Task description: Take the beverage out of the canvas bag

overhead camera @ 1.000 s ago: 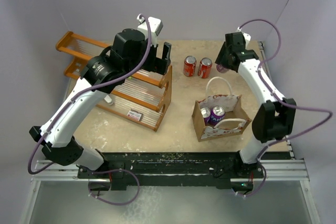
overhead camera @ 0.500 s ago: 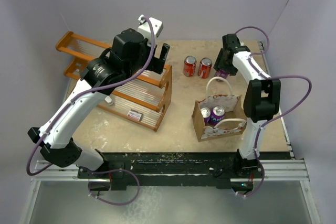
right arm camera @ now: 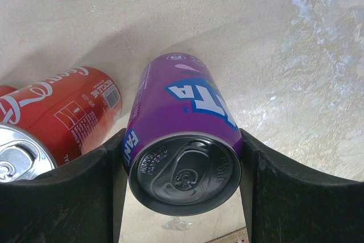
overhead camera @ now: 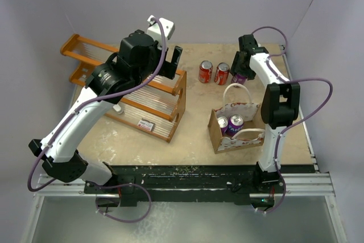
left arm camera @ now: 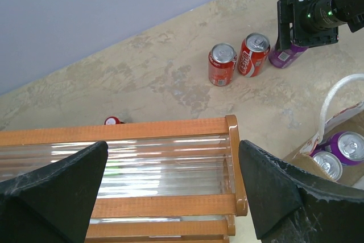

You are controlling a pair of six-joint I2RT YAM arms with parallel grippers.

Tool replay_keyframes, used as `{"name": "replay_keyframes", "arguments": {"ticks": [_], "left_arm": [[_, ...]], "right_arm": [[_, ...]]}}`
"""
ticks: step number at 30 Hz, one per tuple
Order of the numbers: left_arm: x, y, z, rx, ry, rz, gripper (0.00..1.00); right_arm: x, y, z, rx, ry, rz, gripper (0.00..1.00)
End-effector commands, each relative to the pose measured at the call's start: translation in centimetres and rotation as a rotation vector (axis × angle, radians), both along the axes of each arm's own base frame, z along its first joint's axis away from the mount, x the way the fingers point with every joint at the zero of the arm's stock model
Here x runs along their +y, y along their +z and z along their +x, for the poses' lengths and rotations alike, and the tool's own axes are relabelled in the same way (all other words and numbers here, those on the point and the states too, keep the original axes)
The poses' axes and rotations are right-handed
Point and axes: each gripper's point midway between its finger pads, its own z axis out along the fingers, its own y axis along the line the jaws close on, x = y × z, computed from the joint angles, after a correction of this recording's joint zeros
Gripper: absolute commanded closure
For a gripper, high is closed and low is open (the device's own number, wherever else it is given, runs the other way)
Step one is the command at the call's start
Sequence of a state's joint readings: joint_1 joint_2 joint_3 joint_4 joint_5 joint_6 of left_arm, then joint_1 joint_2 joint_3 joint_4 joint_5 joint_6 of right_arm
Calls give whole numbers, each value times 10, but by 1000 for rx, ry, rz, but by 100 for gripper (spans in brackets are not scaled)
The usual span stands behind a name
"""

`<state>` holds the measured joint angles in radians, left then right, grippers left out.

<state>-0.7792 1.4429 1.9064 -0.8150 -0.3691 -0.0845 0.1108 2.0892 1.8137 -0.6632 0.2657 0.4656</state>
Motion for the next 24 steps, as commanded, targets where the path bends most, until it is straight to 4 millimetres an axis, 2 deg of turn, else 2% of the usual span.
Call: {"name": "replay_keyframes", "arguments": {"ticks": [1, 7, 14, 19, 24], "left_arm": [[-8, 19, 4, -53, -20, -46, 1], [-10, 20, 5, -54, -26, -55, 1], [-13, 20, 5, -50, -33, -62, 1], [-18, 18, 3, -42, -47, -66, 1], [-24, 14, -1, -33, -66, -65, 1]], "right_arm": [[4, 33, 16, -92, 34, 6, 66], [12, 33, 24, -97, 77, 30, 34], [9, 54, 28, -119, 95, 6, 9], [1, 73, 17, -131, 84, -32, 8], [-3, 94, -4, -156, 96, -40, 8]]}}
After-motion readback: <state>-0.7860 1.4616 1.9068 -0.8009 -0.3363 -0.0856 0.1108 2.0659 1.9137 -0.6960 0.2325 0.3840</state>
